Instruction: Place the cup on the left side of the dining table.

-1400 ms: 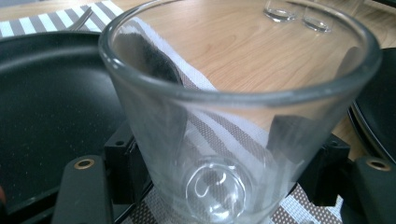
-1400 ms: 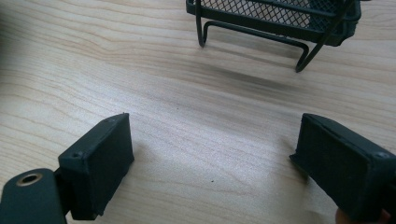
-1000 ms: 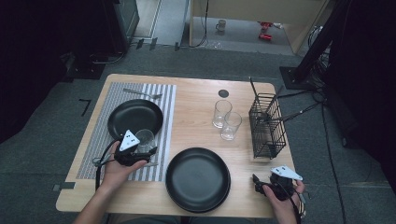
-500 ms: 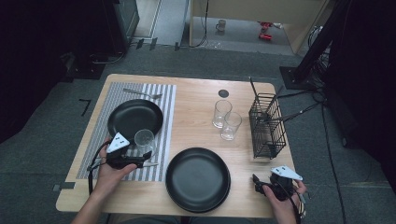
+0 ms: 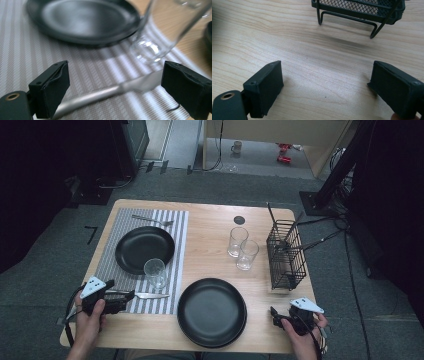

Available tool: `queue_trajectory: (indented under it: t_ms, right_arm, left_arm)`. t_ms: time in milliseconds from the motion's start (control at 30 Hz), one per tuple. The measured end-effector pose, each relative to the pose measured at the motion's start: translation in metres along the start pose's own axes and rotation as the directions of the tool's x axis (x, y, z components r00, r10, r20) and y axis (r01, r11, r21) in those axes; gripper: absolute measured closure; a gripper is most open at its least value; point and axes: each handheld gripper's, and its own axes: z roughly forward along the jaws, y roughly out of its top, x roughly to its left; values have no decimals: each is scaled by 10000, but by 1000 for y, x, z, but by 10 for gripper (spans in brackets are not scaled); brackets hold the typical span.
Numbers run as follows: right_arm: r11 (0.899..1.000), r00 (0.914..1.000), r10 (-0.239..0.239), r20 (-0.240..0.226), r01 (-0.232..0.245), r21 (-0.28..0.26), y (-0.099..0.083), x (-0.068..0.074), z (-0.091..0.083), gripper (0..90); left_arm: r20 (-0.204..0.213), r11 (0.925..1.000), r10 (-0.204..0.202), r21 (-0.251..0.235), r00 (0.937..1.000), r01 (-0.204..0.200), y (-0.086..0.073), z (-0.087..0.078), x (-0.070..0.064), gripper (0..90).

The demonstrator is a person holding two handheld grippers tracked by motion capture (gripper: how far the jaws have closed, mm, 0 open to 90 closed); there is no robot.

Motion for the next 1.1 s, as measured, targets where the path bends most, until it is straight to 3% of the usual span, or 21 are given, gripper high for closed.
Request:
queue_trajectory:
  t_ms: [267, 300, 333, 433, 567, 800, 900, 1100]
  right_arm:
    - [10000, 10000, -5, -1, 5, -1, 0, 0, 0, 112]
    - [10000, 10000, -4, 1, 4, 1, 0, 0, 0, 112]
    - [10000, 10000, -4, 1, 4, 1, 0, 0, 0, 112]
    - [10000, 10000, -3, -1, 3, 1, 0, 0, 0, 112]
    - [10000, 10000, -6, -1, 6, 1, 0, 0, 0, 112]
    - [10000, 10000, -3, 0, 3, 3, 0, 0, 0, 112]
    - [10000, 10000, -6, 2, 6, 1, 0, 0, 0, 111]
    - [10000, 10000, -6, 2, 6, 2, 0, 0, 0, 111]
  left_arm:
    - [-999, 9980, -563, 228, 9934, 589, -16, -19, 22, 89]
    - [-1319, 9973, -648, 266, 9891, 688, -18, -23, 28, 88]
    - [-1319, 9973, -648, 266, 9891, 688, -18, -23, 28, 88]
    - [-1782, 9952, -826, 365, 9805, 905, -22, -29, 36, 89]
    - [-2241, 9941, -626, 726, 9725, 807, -27, -31, 43, 89]
    - [-2391, 9898, -372, 1250, 9703, 687, -30, -27, 44, 89]
    - [-2649, 9875, 9, 1525, 9643, 409, -30, -23, 40, 88]
    - [-2681, 9875, -3, 1518, 9634, 425, -30, -22, 40, 84]
